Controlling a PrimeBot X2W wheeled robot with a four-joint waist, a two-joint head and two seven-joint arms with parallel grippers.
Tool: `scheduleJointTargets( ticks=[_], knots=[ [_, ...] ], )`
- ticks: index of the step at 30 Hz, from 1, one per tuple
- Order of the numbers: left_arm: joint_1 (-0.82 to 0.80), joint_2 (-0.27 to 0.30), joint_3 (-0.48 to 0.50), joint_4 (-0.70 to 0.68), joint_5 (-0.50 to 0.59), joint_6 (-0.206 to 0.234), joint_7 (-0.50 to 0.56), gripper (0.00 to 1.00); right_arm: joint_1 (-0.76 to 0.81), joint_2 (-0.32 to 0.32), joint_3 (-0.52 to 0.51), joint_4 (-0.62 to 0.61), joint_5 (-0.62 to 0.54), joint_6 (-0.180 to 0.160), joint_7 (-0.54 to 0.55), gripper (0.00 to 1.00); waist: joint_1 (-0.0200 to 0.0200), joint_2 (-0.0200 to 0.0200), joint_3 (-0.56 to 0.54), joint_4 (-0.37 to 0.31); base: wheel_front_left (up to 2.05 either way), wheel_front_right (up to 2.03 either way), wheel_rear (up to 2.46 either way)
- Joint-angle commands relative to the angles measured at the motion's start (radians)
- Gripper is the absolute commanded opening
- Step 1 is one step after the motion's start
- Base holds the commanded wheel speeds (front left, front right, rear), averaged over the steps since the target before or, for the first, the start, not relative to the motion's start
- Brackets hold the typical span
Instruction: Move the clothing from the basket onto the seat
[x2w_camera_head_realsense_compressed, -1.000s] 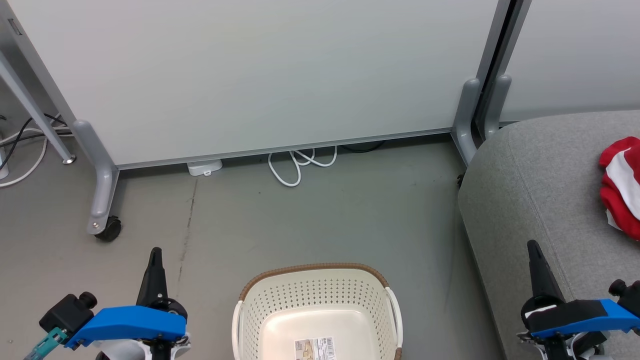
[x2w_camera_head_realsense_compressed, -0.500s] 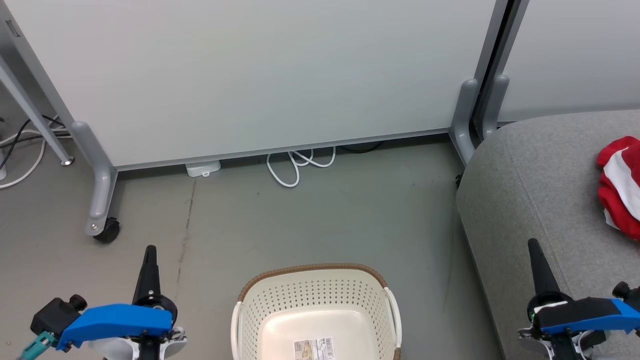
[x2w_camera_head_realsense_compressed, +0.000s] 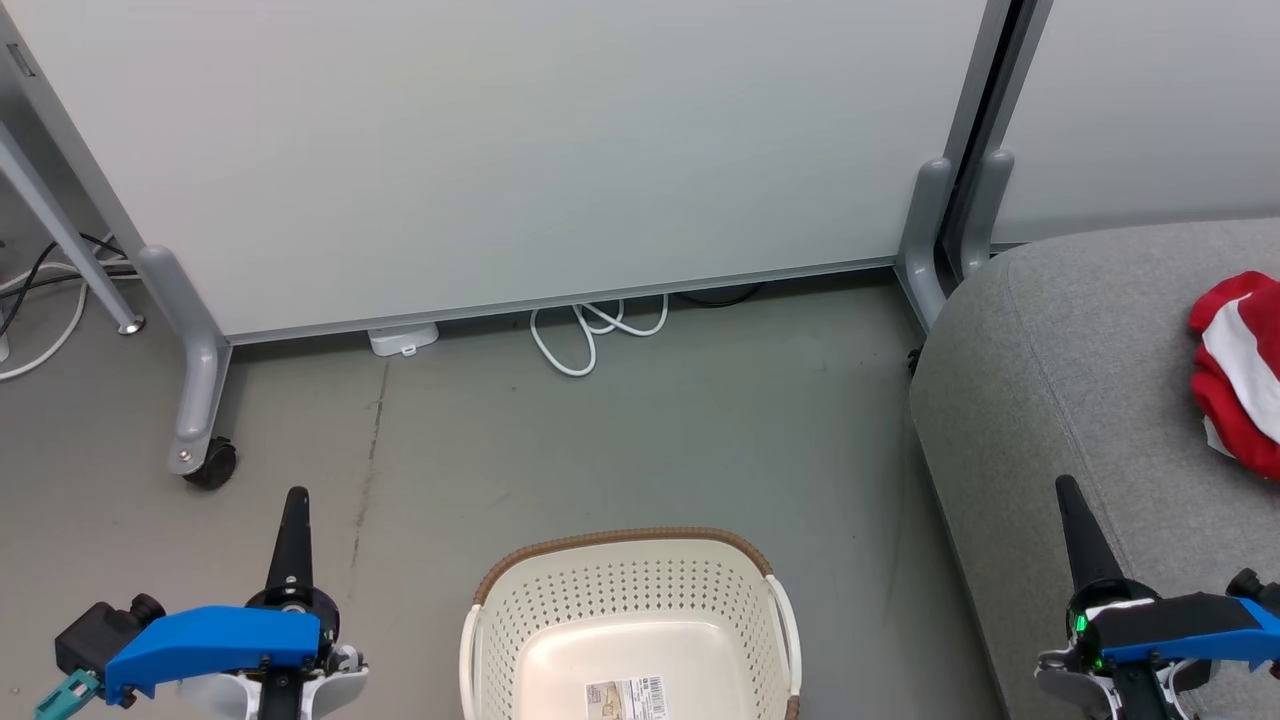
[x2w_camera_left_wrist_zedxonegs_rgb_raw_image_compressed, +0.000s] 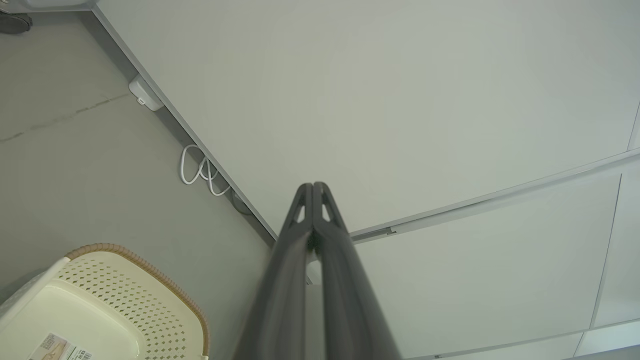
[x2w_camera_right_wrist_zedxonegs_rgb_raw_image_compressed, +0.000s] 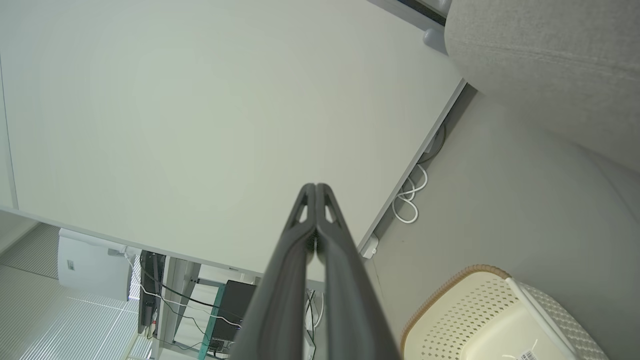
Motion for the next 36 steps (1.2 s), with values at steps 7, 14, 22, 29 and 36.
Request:
scheduleJointTargets(
  ticks=[7, 14, 22, 29, 36],
  knots=[
    [-0.024, 0.000, 0.016, -0.017, -0.085, -0.005, 0.022, 0.00, -0.021, 0.001, -0.004, -0.014, 0.087, 0.000, 0.025, 0.00, 0.0000, -0.0001, -0.001, -0.002, 0.00, 0.00, 0.00],
    [-0.026, 0.000, 0.023, -0.021, -0.145, -0.007, 0.038, 0.00, -0.021, 0.002, -0.007, -0.016, 0.148, 0.000, 0.040, 0.00, 0.0000, -0.0001, -0.002, -0.005, 0.00, 0.00, 0.00],
    [-0.025, 0.000, 0.032, -0.024, -0.203, -0.008, 0.054, 0.00, -0.021, 0.003, -0.009, -0.018, 0.206, 0.000, 0.055, 0.00, 0.0000, -0.0001, -0.003, -0.007, 0.00, 0.00, 0.00],
    [-0.026, 0.000, 0.039, -0.028, -0.257, -0.009, 0.066, 0.00, -0.022, 0.004, -0.011, -0.019, 0.261, 0.000, 0.069, 0.00, 0.0000, -0.0001, -0.003, -0.009, 0.00, 0.00, 0.00],
    [-0.025, 0.000, 0.045, -0.032, -0.308, -0.010, 0.081, 0.00, -0.023, 0.004, -0.013, -0.021, 0.314, 0.000, 0.083, 0.00, 0.0000, -0.0001, -0.004, -0.011, 0.00, 0.00, 0.00]
  ],
)
